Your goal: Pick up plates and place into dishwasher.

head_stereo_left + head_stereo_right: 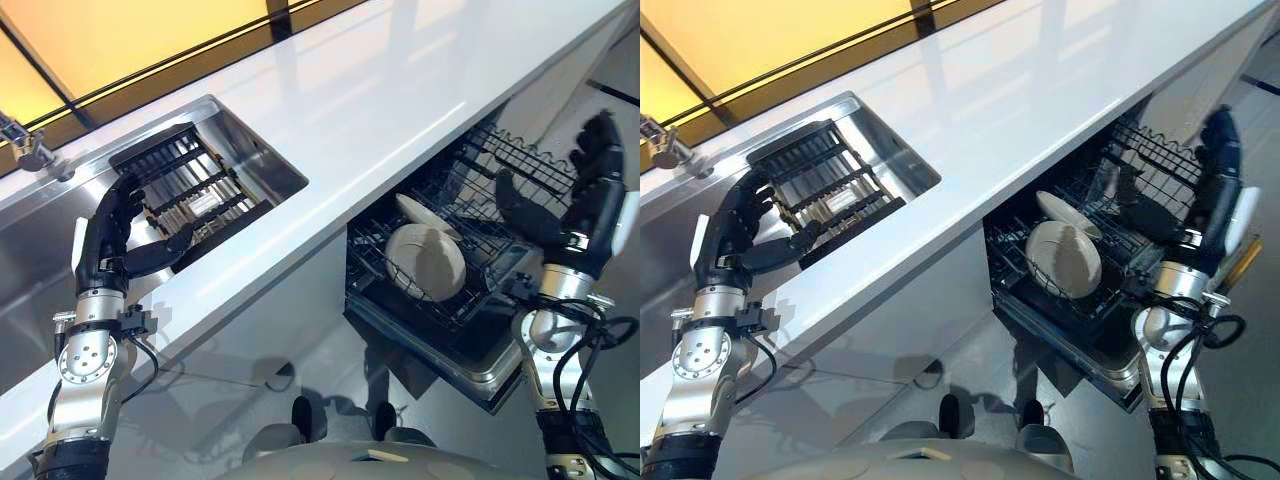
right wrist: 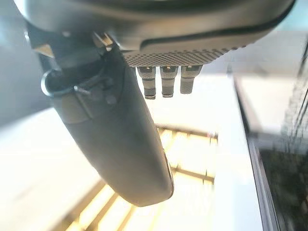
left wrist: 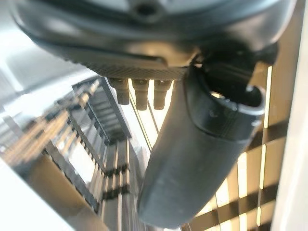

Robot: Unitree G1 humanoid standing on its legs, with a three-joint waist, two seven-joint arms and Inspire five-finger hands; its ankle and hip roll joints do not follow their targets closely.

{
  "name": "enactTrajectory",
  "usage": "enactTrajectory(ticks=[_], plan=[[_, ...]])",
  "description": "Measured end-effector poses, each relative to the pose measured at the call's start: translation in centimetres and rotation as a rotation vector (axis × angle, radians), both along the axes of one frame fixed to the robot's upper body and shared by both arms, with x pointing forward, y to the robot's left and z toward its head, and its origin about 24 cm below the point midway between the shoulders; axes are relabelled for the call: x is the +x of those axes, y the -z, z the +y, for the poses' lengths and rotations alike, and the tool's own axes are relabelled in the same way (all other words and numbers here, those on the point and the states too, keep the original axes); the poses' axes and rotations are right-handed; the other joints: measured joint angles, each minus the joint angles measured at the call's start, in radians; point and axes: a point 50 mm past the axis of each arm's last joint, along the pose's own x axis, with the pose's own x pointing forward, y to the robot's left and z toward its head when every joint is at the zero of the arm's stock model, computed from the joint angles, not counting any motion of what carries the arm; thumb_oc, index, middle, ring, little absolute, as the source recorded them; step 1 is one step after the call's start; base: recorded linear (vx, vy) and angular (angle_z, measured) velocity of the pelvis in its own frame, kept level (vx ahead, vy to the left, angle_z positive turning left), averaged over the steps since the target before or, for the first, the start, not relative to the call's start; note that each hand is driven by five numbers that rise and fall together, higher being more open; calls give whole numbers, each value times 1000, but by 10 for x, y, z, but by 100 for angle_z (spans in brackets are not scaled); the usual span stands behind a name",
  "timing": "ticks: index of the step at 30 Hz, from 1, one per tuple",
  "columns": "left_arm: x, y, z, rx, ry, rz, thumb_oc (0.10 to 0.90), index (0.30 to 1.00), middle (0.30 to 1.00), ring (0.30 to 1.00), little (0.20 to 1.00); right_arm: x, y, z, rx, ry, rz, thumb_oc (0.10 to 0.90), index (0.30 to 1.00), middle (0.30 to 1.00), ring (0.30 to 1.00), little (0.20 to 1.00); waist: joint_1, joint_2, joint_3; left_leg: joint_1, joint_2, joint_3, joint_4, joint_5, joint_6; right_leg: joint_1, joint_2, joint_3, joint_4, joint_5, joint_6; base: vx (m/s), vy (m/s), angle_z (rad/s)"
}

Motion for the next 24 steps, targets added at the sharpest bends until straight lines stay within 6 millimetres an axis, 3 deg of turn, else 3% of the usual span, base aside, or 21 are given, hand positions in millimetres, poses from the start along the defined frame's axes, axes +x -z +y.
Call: enactTrajectory(ticks=[3,7,16,19,24], plan=[[0,0,-1,0,7,2,800,900,900,900,900,-5,14,-11,99,99,22,800,900,900,900,900,-23,0,0,5,1,9,0,-3,0,1,1,9,0,0,0,28,-25,-13],[6,2,-9,-5,45,6,800,900,900,900,900,-9,51,-32,263,229,199,800,900,900,900,900,-47,0,0,10,2,22,0,-8,0,0,2,22,0,1,0,42,-52,-9],[24,-7,-23,8,106,-26,800,900,900,900,900,-12,107,-42,498,204,470,800,900,900,900,900,-37,11,21,6,1,6,10,-8,-1,12,-1,-4,0,0,0,28,-71,7],[27,-13,-22,30,114,-38,800,900,900,900,900,-9,112,-48,505,213,515,800,900,900,900,900,-21,31,53,-8,-2,-4,22,-8,-1,10,-3,-14,1,0,0,-3,-28,13],[30,-18,-21,50,114,-48,800,900,900,900,900,5,103,-63,532,222,506,800,900,900,900,900,-9,68,91,-47,-5,-34,38,-2,-1,-7,-7,-47,5,2,-4,-23,-30,20]])
